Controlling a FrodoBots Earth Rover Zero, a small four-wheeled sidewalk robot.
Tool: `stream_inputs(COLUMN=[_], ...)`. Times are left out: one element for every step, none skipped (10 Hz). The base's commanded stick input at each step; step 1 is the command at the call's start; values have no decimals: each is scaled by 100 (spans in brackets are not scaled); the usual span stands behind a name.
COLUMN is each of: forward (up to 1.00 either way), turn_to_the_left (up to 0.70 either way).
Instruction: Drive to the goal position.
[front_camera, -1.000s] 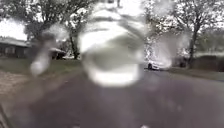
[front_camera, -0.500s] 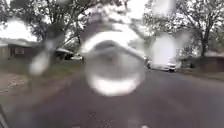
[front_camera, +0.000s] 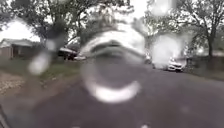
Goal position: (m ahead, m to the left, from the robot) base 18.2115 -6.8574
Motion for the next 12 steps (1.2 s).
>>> stream_inputs(forward=[70,70,70,70,70,70,70,70,70,70,70,70], turn_to_the_left=[0,0,0,0,0,0,0,0,0,0,-35,0])
